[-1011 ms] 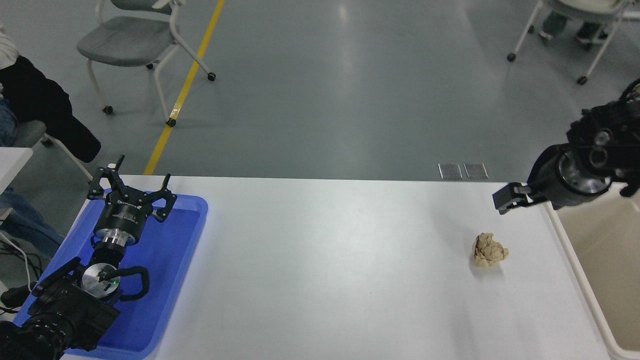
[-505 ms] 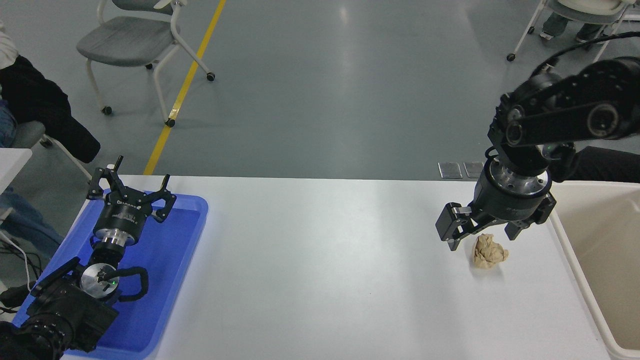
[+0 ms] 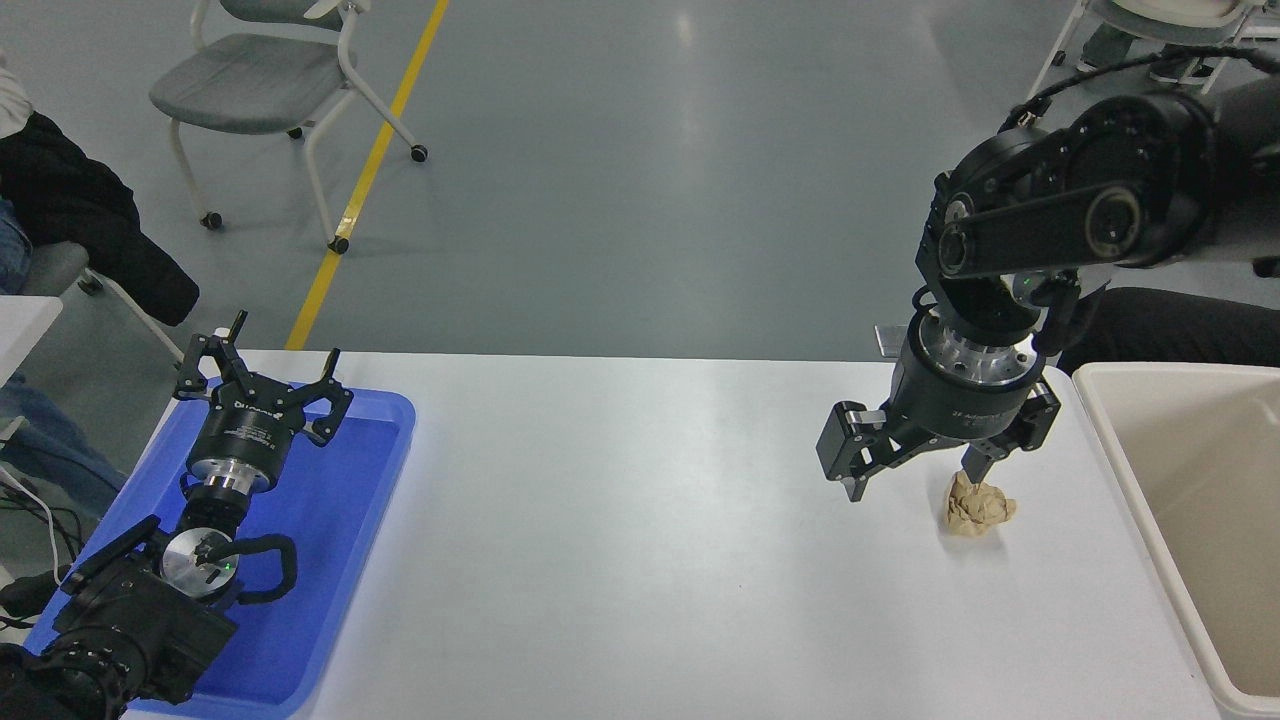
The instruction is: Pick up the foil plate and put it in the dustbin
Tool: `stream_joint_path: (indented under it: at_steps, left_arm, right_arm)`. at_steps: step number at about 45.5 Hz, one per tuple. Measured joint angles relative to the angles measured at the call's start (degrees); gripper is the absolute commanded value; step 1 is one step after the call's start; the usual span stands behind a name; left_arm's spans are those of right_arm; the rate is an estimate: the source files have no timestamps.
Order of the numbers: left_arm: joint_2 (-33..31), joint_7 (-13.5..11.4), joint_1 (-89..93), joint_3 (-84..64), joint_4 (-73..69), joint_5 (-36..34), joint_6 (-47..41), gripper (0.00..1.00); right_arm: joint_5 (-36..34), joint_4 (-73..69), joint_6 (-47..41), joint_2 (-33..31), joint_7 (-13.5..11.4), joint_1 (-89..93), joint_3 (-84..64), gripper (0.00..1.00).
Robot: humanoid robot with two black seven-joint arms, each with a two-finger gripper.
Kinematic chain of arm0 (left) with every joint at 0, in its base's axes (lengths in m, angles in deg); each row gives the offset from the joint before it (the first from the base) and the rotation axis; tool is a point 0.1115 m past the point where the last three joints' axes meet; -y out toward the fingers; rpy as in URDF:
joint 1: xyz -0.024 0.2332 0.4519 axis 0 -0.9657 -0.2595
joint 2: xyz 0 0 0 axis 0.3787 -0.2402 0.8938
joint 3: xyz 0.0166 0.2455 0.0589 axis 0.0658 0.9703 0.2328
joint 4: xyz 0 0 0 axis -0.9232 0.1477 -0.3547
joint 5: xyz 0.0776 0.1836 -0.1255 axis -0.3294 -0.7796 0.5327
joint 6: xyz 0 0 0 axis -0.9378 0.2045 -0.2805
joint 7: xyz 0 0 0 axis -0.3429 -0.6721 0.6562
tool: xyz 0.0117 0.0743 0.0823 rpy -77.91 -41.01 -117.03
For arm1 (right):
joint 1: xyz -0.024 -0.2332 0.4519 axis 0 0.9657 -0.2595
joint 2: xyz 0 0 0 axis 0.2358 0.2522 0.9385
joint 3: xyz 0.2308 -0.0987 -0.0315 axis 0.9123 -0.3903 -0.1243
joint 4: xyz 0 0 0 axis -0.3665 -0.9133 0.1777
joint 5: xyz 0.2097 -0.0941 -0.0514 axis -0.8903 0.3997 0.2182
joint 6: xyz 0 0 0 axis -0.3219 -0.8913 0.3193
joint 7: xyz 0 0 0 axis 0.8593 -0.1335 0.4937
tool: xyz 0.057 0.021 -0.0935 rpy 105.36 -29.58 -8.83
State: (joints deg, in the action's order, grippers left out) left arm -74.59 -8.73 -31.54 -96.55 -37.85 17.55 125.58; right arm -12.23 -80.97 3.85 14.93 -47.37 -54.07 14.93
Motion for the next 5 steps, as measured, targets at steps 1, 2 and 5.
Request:
stream_joint_path:
  at_steps: [1, 2, 5]
  left_arm:
    - [0.0, 0.0, 0.0, 0.0, 0.0, 0.0, 0.0, 1.00]
    - [0.0, 0.0, 0.0, 0.0, 0.0, 0.0, 0.0, 1.00]
    - [0.0, 0.0, 0.0, 0.0, 0.0, 0.0, 0.0, 1.00]
  right_arm:
    - [0.0, 0.0, 0.0, -0.3, 0.0, -0.2, -0.1, 1.00]
    - [0.0, -0.1, 0.0, -0.7, 0.0, -0.5, -0.2, 1.00]
    - [0.0, -0.1, -0.1, -1.6, 0.0, -1.1, -0.5, 1.00]
